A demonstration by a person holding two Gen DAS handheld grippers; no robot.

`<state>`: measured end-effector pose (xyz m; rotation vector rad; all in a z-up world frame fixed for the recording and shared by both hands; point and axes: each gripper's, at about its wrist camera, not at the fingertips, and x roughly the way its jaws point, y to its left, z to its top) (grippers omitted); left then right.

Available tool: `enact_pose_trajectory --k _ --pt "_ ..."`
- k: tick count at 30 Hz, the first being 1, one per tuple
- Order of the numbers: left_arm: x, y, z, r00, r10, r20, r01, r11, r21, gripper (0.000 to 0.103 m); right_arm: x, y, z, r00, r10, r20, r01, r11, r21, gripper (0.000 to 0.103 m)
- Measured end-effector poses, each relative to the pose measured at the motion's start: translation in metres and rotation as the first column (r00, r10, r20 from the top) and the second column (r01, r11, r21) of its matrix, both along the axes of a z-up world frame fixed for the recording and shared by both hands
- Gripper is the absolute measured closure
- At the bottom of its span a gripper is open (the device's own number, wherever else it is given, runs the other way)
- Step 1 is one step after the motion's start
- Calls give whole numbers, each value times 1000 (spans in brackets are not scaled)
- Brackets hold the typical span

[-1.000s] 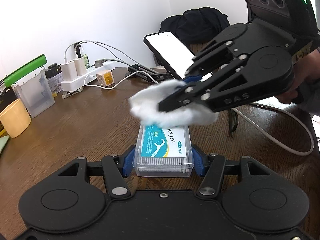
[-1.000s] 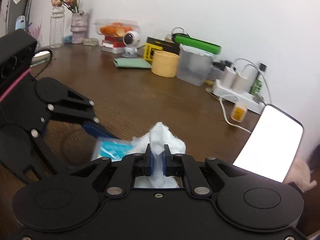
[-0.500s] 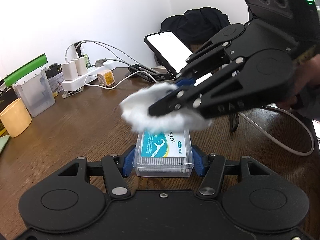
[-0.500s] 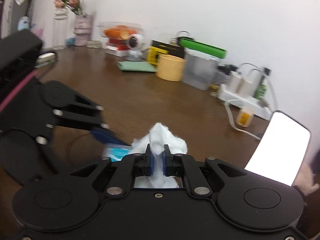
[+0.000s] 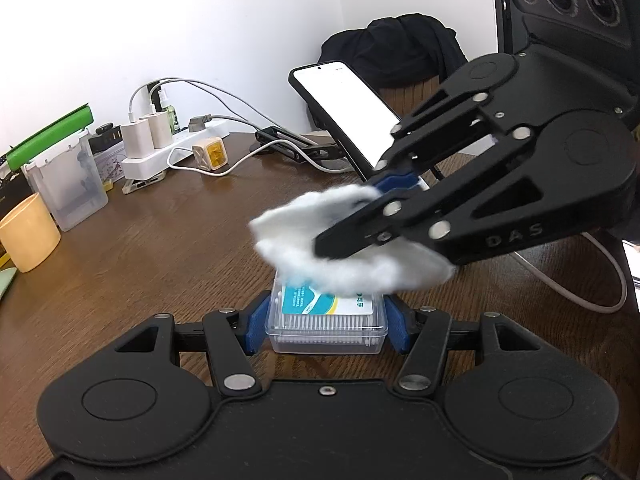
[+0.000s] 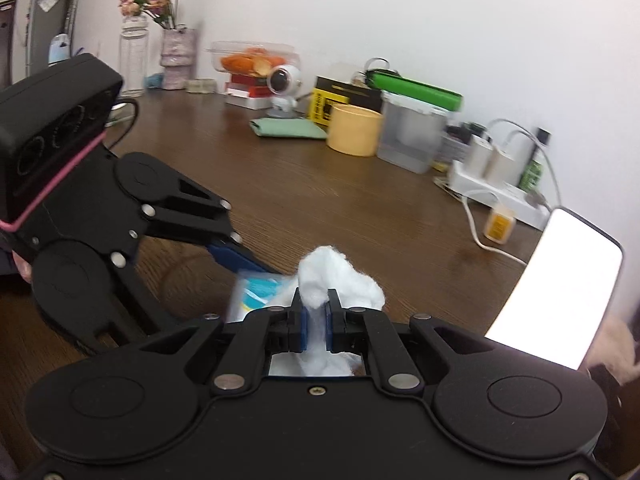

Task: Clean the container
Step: 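Keep wiping the box lid and edge with the cotton in the right gripper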

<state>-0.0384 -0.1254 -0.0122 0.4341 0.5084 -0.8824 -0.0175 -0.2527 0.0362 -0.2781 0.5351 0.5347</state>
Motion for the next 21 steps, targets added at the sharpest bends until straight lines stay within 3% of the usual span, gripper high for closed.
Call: enact_pose_trajectory --k 11,21 --pt "-2 0 0 1000 -6 3 6 1000 0 46 10 -18 0 998 -70 1 70 997 -21 95" --pt "-4 1 0 1000 -7 8 7 1000 2 46 6 -4 0 1000 6 -15 -6 999 40 95"
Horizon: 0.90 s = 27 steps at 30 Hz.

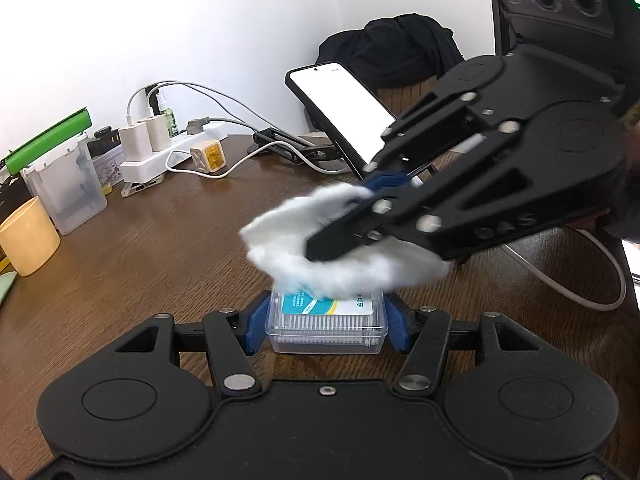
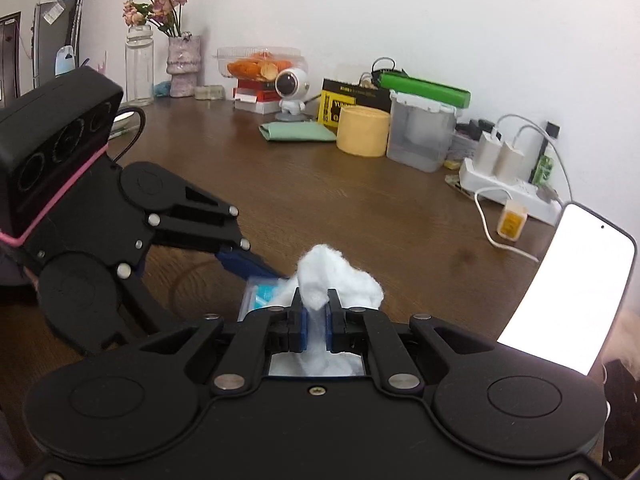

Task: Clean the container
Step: 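Keep wiping the box lid and edge with the cotton in the right gripper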

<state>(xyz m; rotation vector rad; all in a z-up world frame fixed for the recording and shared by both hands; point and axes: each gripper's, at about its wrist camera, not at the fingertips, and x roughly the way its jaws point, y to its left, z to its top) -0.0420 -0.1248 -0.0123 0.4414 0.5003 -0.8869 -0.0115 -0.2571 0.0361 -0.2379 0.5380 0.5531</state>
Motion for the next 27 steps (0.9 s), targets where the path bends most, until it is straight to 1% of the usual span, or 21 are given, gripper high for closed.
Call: enact_pose_trajectory --k 5,7,9,11,13,14,17,20,22,24,27 --pt "-1 -1 0 1000 0 7 0 1000 3 46 9 -11 -1 996 -85 34 86 995 -54 95" --pt "-1 -1 0 1000 0 6 0 1000 2 46 7 -20 0 995 -98 18 99 993 -62 95" --pt "0 -1 0 1000 0 4 0 1000 1 46 4 -23 1 997 -82 -5 81 995 -60 95" --pt "1 -1 0 1000 0 2 0 1000 0 46 -1 -21 2 999 -41 -26 39 998 -53 95" --pt "1 -1 0 1000 0 2 0 1000 1 46 -2 -14 4 999 12 -45 -13 1000 -19 95" --pt "1 -1 0 1000 1 2 -1 1000 0 46 -2 -10 5 998 33 -49 -33 999 -4 95" --pt "1 -1 0 1000 1 0 -1 1000 0 46 1 3 3 998 52 -25 -52 999 1 95" --pt "3 -1 0 1000 1 0 -1 1000 1 46 8 6 2 1000 -2 14 2 999 -39 95" --pt "3 -1 0 1000 0 3 0 1000 1 46 12 -1 3 999 -42 26 44 996 -72 95" --pt "4 -1 0 1000 0 1 0 1000 0 46 11 -11 3 998 -61 14 62 994 -87 95" --pt "4 -1 0 1000 0 -1 0 1000 -1 46 6 -18 4 998 -56 -14 54 994 -97 95"
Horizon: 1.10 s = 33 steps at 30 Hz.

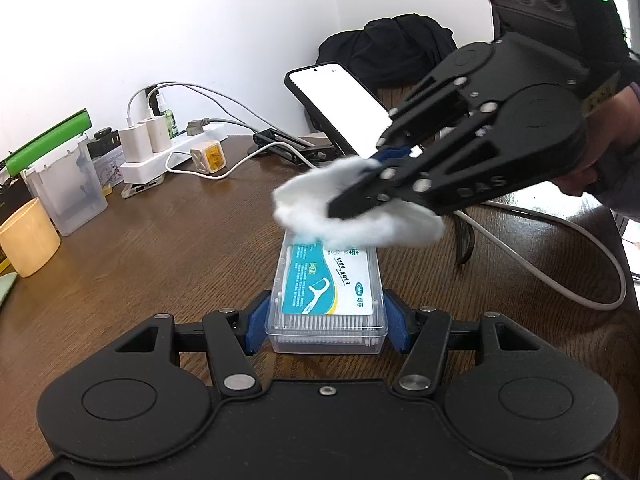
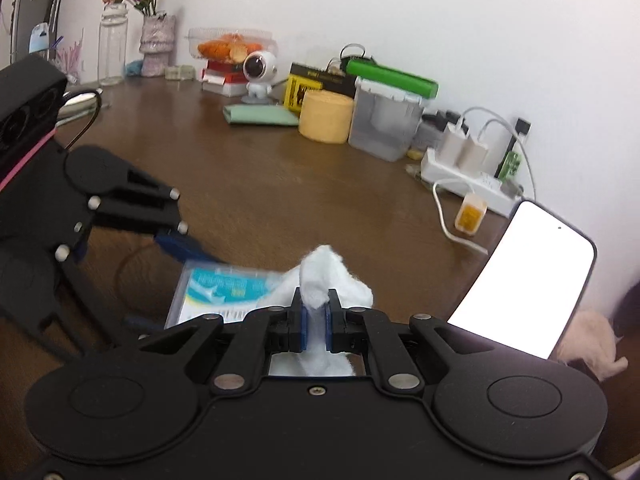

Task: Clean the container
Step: 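Keep wiping the box lid and edge with the cotton in the right gripper, then rub the cotton wad back and forth across the floss box lid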

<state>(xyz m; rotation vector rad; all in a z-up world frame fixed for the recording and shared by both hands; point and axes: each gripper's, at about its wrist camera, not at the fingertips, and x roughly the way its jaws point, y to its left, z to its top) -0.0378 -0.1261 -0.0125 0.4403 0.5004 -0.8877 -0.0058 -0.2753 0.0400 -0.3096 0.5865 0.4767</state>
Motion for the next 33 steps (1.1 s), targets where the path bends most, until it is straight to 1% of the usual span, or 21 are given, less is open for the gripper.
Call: enact_pose_trajectory --k 2,4,7,9,11,16,18,21,23,27,33 --pt "0 0 0 1000 0 1 0 1000 1 46 -4 1 2 999 31 -24 -30 999 26 95" --pt "-1 0 0 1000 0 2 0 1000 1 46 -6 8 3 995 87 -43 -84 995 62 95" --pt "-3 0 0 1000 1 2 -1 1000 0 46 -7 22 2 991 129 -31 -126 988 87 95" --pt "-4 0 0 1000 1 4 -1 1000 1 46 -4 27 0 995 102 7 -102 992 78 95" --pt "-4 0 0 1000 1 3 -1 1000 1 46 2 25 -2 998 49 35 -50 998 42 95" --pt "-5 0 0 1000 -5 1 5 1000 -1 46 4 7 -1 1000 -3 17 3 1000 6 95" --pt "-5 0 0 1000 -5 2 5 1000 -1 46 1 2 0 1000 13 -12 -13 1000 21 95" --pt "-4 0 1 1000 -5 1 5 1000 -1 46 -3 5 2 996 75 -46 -72 994 77 95" --pt "-2 1 1 1000 -3 -1 3 1000 -1 46 -4 12 1 993 104 -47 -99 990 97 95" --pt "-2 1 1 1000 2 0 -2 1000 -1 46 -1 21 2 994 104 -30 -101 991 92 95" --pt "-1 1 1 1000 2 0 -2 1000 -1 46 0 18 1 995 91 -29 -88 991 97 95"
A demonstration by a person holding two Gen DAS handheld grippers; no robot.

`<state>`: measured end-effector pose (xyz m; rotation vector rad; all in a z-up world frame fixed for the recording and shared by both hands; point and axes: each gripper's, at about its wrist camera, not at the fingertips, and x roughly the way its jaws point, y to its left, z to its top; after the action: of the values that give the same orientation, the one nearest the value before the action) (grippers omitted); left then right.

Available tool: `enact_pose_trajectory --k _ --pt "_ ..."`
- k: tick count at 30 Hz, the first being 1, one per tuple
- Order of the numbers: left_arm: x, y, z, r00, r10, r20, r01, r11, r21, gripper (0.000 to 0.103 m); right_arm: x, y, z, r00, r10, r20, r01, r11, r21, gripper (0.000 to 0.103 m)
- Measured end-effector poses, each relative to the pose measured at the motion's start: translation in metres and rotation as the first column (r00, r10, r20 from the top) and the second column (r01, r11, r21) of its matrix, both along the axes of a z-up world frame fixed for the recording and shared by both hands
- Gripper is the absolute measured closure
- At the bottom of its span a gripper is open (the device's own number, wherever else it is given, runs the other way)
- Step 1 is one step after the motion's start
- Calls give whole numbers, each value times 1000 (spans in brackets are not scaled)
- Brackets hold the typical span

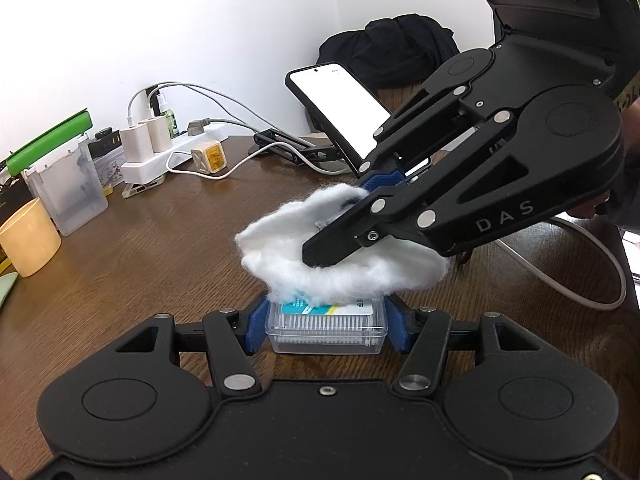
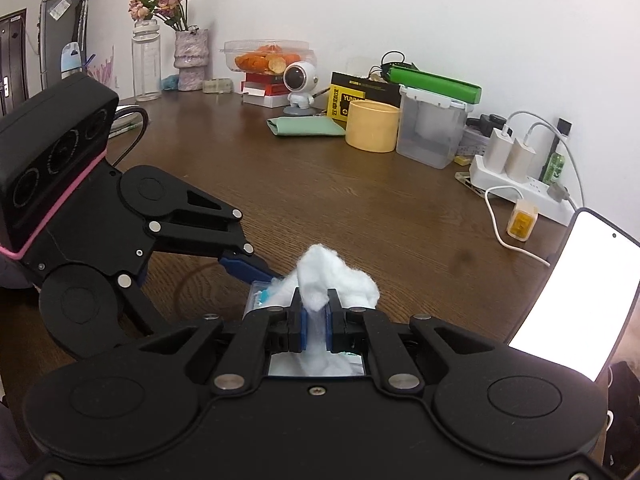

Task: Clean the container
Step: 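Rub the cotton wad back and forth across the floss box lid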

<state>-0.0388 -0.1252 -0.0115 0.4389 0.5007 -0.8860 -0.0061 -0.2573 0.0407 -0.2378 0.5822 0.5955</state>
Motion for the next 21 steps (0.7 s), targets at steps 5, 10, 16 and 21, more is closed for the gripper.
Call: enact_pose_trajectory --k 5,10,16,21 --pt "2 0 0 1000 0 0 0 1000 0 46 1 1 -1 1000 -3 3 3 1000 3 95" --pt "0 0 0 1000 0 1 0 1000 1 46 5 -4 -1 998 -53 21 52 999 12 95" --pt "3 0 -1 1000 0 -3 0 1000 -1 46 9 -16 -3 994 -106 27 107 994 -11 95" --pt "3 -1 -1 1000 0 -4 0 1000 -1 46 7 -17 -5 995 -95 21 95 996 4 94"
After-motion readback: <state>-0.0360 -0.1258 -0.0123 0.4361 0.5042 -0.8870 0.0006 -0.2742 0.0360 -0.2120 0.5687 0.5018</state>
